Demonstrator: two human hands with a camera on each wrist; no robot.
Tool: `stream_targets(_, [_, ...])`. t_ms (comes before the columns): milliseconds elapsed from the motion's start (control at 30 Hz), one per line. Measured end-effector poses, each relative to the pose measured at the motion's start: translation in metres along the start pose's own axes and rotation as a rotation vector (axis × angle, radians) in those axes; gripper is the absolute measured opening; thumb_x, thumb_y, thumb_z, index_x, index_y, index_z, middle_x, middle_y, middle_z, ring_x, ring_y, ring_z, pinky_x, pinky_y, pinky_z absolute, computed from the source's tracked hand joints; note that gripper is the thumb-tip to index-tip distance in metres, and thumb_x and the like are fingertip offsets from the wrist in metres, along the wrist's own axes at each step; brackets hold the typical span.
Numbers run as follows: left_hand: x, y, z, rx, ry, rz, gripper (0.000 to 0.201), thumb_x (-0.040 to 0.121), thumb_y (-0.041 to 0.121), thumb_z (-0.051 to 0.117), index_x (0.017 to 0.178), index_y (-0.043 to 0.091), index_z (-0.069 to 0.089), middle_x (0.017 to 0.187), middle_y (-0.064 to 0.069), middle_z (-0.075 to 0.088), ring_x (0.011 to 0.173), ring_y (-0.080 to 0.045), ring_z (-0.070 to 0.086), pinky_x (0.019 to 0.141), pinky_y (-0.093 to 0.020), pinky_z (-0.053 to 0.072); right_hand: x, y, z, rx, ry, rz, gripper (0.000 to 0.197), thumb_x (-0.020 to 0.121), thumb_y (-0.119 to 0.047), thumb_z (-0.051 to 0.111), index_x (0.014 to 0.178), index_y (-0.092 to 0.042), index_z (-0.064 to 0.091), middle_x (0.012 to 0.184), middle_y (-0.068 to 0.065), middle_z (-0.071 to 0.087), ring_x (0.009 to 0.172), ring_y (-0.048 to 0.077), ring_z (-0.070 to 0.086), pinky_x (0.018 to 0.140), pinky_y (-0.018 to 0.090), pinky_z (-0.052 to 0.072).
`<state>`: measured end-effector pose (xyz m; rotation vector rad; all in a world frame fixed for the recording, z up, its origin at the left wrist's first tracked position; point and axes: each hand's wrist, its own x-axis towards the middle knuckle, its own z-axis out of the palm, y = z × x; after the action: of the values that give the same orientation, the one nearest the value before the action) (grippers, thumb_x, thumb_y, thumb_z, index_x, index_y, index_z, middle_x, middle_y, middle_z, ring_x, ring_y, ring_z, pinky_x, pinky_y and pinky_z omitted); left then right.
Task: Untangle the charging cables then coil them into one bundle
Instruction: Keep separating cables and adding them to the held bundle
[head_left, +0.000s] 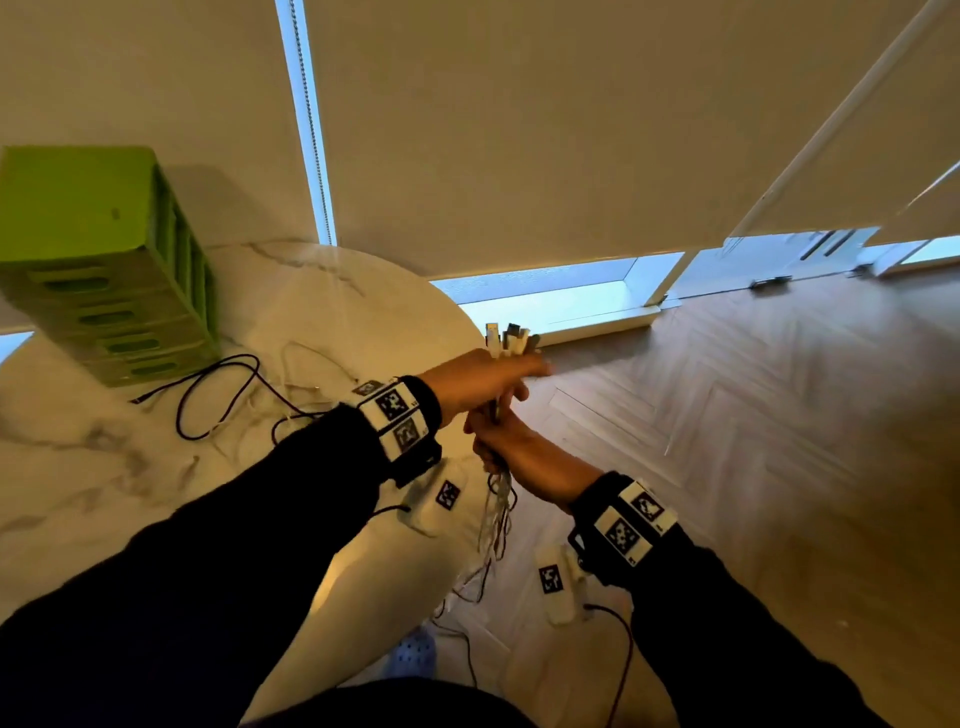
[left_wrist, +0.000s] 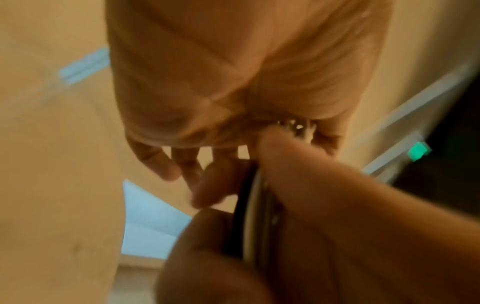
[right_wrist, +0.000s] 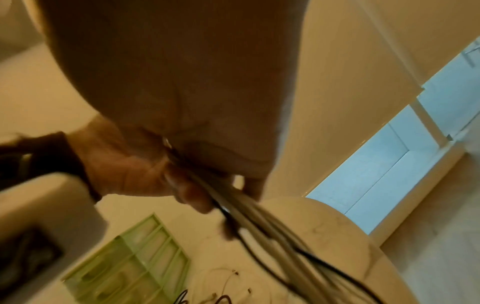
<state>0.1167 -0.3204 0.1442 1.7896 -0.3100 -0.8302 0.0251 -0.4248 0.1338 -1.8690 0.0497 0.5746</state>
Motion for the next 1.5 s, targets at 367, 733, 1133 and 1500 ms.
stream_targets(367, [0.026,-0.05,0.047,0.263,-0.52,0.089,0.052,0.073,0.047,0.086,0.113,0.051,0.054,0.13,0.019,0.054,0.127,-0.007,0.046,0.11,-0.029,0.033,-0.039,0.011,-0.051,0.904,0.353,-0.114,0.031,0.099,-0.02,0.042,0.069,-0.015,0.037,0.067,0.002,0.026,0.064,0.018,0.022,0.071,0.034,0.031])
stream_targets(733, [0.047,-0.077,0.101,0.4,-0.262,0.136,0.021,0.1,0.057,0.043,0.101,0.036,0.045,0.077,-0.003,0.074,0.059,-0.017,0.065,0.06,-0.039,0.057,-0.055,-0.004,-0.112,0.951,0.336,-0.289,0.031,0.097,-0.025,0.034,0.067,-0.02,0.03,0.06,-0.003,0.017,0.054,0.015,0.014,0.061,0.031,0.027])
stream_targets(1133, [0.008,-0.049,0.026,-0.433,-0.005,0.342,0.076,0.083,0.074,0.057,0.127,0.012,0.06,0.132,-0.004,0.064,0.129,-0.018,0.056,0.11,-0.035,0.043,0.001,-0.005,-0.046,0.265,0.063,0.082,0.032,0.103,-0.021,0.038,0.071,-0.02,0.038,0.058,-0.009,0.03,0.05,0.008,0.025,0.051,0.023,0.027])
stream_targets(1500, [-0.079,-0.071,-0.072,-0.343,0.127,0.208,0.055,0.099,0.06,0.035,0.09,0.023,0.075,0.124,0.006,0.071,0.125,-0.012,0.058,0.115,-0.039,0.032,0.055,-0.034,0.053,0.05,-0.352,-0.05,0.035,0.095,-0.014,0.048,0.062,-0.015,0.058,0.067,0.012,0.061,0.067,0.025,0.058,0.073,0.034,0.052])
